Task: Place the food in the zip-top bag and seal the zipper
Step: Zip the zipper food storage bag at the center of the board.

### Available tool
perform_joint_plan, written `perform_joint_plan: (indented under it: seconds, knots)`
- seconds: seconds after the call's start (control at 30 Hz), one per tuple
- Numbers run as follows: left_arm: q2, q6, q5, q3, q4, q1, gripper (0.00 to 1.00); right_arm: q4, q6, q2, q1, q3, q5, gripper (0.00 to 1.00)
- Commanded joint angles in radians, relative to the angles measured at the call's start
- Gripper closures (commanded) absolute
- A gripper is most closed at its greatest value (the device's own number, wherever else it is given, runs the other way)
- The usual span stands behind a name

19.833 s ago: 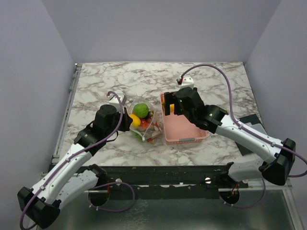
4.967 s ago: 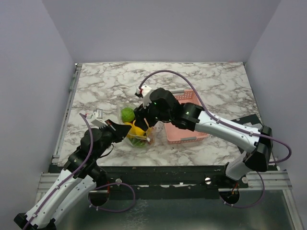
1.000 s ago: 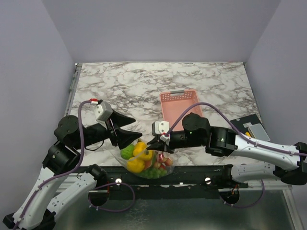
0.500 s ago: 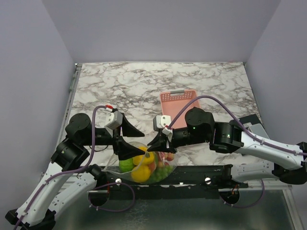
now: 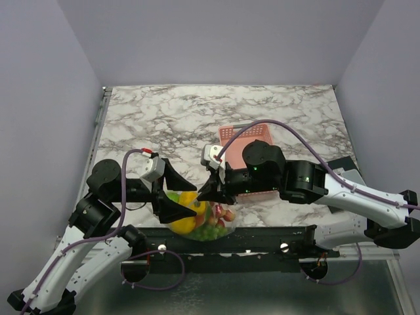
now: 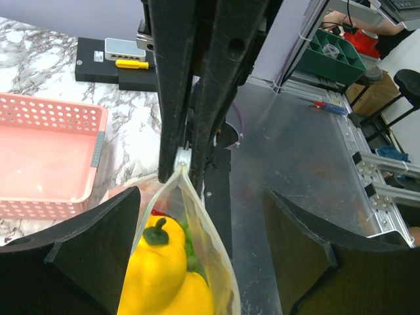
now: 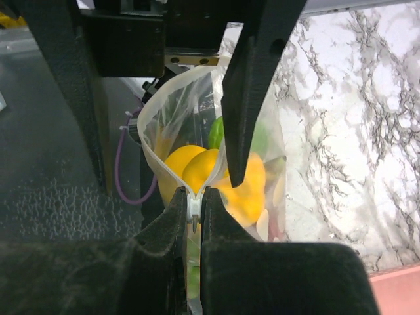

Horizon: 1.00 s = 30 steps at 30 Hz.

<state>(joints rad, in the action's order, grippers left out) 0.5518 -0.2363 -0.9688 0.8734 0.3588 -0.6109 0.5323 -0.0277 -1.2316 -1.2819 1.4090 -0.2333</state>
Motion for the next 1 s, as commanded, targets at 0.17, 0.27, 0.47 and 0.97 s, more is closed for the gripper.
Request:
perform_joint_plan:
  seconds: [0.17,0.27,0.47,0.97]
  knots:
    - [-0.034,-0.009,0.001,-0.025,-0.024,-0.001,0.27,0.000,0.110,0.002,-0.005,0.084,0.090,0.99]
    - [-0.034,-0.005,0.012,-0.028,-0.024,-0.004,0.29,-0.004,0.127,0.009,-0.006,0.089,0.094,0.99]
    - [-0.028,0.004,0.029,-0.033,-0.024,-0.008,0.32,-0.001,0.162,0.000,-0.006,0.107,0.094,0.99]
    - [-0.017,0.024,0.114,0.005,0.038,-0.007,0.23,0.063,0.248,-0.061,-0.005,0.177,0.204,0.99]
